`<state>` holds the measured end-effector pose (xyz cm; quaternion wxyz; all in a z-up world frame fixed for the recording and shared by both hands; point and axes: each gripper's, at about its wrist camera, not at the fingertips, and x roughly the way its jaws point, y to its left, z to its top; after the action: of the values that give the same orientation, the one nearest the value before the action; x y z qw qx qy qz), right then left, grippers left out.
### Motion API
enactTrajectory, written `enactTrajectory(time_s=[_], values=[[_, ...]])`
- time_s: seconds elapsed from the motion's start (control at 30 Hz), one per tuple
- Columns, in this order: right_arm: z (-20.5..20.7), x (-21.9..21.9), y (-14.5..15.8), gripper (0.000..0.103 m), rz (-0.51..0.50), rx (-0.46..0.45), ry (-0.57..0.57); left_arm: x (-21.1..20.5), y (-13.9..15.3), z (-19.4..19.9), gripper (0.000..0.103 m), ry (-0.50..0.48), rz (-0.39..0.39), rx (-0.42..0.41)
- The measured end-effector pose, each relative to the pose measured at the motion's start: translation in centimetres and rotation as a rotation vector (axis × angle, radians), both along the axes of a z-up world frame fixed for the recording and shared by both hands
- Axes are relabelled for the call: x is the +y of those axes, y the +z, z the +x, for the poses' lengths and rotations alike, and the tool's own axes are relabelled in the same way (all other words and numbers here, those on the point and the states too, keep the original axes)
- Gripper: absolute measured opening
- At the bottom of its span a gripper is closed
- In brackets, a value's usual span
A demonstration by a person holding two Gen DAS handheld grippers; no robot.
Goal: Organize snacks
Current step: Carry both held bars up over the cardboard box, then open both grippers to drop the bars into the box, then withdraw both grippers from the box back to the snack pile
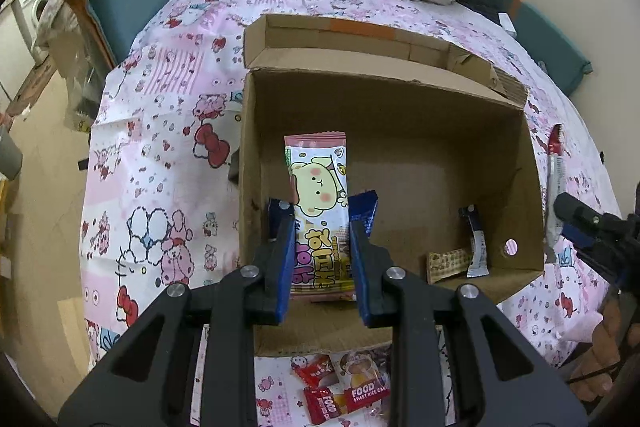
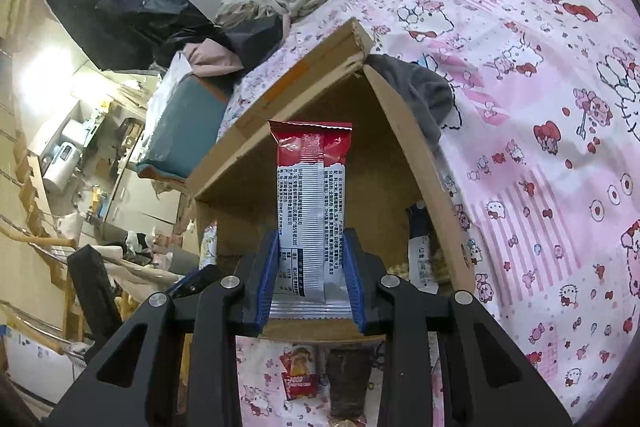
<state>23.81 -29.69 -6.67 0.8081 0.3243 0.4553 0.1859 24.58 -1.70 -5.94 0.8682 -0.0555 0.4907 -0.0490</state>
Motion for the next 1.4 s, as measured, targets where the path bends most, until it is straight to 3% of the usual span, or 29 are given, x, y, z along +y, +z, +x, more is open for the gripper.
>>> enactTrajectory(time_s=[0.47,1.0,1.07,1.13,1.17,1.23,1.4], values=[[0.4,3.3,-1.6,0.033,-0.163,0.048,0.084,-1.4,0.0,-0.2,0.022,-0.038,0.03,-0.052],[0.4,4.0,-2.0,0.035,-0.198,0.057,0.105,-1.5,0.0,-0.5,0.023,-0.048,0.044,-0.075],[0.4,4.0,-1.8,0.035,-0.193,0.05,0.102,-1.6,0.1,-0.5,0.031,-0.056,0.043,-0.07],[0.4,4.0,-1.7,0.036,-0.188,0.045,0.101,-1.8,0.2,-0.6,0.056,-0.055,0.049,-0.076],[0.3,3.9,-1.6,0.036,-0.181,0.045,0.101,-1.8,0.3,-0.7,0.061,-0.054,0.057,-0.082],[0.3,3.9,-1.5,0.048,-0.178,0.046,0.098,-1.9,0.6,-0.8,0.08,-0.048,0.068,-0.093],[0.0,3.5,-0.7,0.074,-0.159,0.017,0.079,-1.9,0.9,-0.9,0.082,-0.044,0.065,-0.108]])
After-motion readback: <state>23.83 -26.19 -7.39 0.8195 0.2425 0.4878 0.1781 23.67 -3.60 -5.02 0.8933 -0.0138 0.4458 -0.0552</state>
